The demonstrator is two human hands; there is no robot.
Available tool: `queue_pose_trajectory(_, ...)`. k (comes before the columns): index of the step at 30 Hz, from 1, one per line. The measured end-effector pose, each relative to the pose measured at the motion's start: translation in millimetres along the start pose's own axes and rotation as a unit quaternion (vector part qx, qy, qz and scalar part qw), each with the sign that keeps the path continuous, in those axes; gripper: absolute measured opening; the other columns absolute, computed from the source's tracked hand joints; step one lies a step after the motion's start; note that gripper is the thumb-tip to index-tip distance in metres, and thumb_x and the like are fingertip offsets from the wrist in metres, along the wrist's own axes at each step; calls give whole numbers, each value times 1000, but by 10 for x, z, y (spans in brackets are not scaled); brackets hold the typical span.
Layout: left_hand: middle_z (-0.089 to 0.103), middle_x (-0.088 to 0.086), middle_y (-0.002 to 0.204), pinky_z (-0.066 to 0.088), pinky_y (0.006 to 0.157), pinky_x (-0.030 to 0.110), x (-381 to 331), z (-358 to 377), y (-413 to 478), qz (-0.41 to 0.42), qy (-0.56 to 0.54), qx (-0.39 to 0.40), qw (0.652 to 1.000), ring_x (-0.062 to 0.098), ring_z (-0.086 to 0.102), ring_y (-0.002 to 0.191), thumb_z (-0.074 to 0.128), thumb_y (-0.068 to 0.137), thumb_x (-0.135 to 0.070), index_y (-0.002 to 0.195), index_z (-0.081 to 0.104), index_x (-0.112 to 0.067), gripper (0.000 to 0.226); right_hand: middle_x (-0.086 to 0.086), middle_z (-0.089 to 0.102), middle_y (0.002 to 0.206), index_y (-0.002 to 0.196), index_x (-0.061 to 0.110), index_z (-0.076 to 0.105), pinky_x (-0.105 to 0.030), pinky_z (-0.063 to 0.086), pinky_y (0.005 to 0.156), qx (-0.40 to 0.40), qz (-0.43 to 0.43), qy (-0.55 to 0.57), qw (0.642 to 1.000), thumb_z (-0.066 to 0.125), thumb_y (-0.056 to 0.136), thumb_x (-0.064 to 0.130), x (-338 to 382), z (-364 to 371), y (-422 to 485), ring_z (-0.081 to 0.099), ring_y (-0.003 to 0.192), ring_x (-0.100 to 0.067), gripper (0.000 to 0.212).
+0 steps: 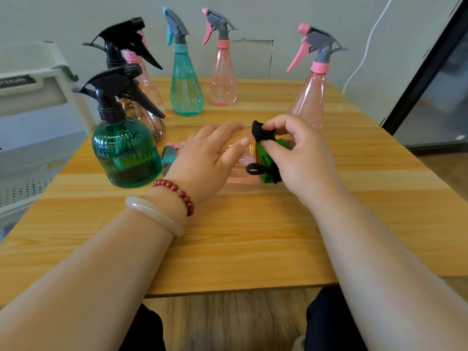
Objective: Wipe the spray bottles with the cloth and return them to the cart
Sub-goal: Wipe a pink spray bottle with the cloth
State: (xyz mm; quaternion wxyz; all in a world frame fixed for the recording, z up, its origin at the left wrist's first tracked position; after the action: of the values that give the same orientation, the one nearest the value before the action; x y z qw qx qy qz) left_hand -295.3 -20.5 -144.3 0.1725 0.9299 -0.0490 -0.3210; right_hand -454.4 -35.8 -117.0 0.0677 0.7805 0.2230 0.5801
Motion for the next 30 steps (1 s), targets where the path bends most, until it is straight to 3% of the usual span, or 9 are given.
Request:
queue_pose_trajectory(4,50,-4,128,37,102,41,12,-18,-15,1,-2,-5,1000,23,43,125,19,82,-72,138,46,-37,71,19,66,61,84,28,64,-11,44,48,74,24,4,997,66,89,2,31,-29,-17,63,56,5,26)
queue_pose_trajectory(9,50,0,137,34,104,39,-1,9,-19,-8,6,-3,1000,24,41,130,18,81,-72,141,45,-34,76,15,65,71,82,29,64,-9,45,50,48,11,33,998,67,89,0,21,-29,-27,62,56,10,29)
queue_pose_trajectory(11,50,1,136,35,103,39,-4,-11,-26,-6,6,-9,1000,24,43,128,19,81,-72,141,46,-33,76,17,68,70,78,31,66,-15,52,61,85,16,6,996,72,85,3,8,-44,2,65,63,7,30)
queue_pose_trajectory(13,50,1,136,35,103,40,-11,-21,-22,-7,6,-11,1000,24,43,127,19,80,-73,141,46,-33,77,12,73,80,76,33,70,-33,59,76,139,22,-46,989,78,81,9,-9,-51,4,71,79,-8,26)
queue_pose_trajectory(14,50,0,136,35,103,40,-14,-19,-18,-10,6,-9,1000,24,44,127,19,80,-73,141,46,-33,78,11,73,81,76,33,70,-35,60,76,136,19,-57,989,78,81,10,-16,-58,-3,72,81,-11,25)
queue_pose_trajectory(18,50,-2,137,37,105,42,-22,-8,-22,-9,4,-3,1000,23,43,128,19,82,-73,141,46,-34,76,18,67,68,81,28,66,-10,48,55,58,11,21,998,72,85,1,14,-58,-6,65,61,8,27)
queue_pose_trajectory(23,48,-1,138,34,104,39,-32,-33,-41,-18,5,1,1000,23,41,129,20,81,-74,142,44,-34,77,11,69,70,69,36,69,-30,53,70,164,41,-101,981,81,76,9,-84,-79,-15,63,67,-6,30)
queue_pose_trajectory(27,47,0,140,31,102,35,-24,-18,-26,-16,11,6,1000,22,40,131,33,98,-60,143,43,-32,54,14,68,84,73,36,66,-30,52,64,73,33,-86,993,77,81,14,-93,-66,-1,65,76,-12,26)
queue_pose_trajectory(30,47,-1,140,29,99,32,-24,-35,-33,-9,15,3,1000,21,40,131,31,93,-68,142,44,-33,62,18,66,83,72,35,65,-32,55,76,69,39,-108,991,78,79,12,-78,-82,30,65,81,-11,27)
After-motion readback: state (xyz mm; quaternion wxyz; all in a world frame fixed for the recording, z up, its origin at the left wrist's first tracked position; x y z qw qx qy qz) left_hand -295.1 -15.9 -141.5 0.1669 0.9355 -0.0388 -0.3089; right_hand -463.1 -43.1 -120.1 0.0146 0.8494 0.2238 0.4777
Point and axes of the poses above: each hand's wrist, its own y-axis towards the middle knuckle, its own z-axis out of the palm, x = y × z, the point moved 5 cm from there along y, towards the middle knuckle
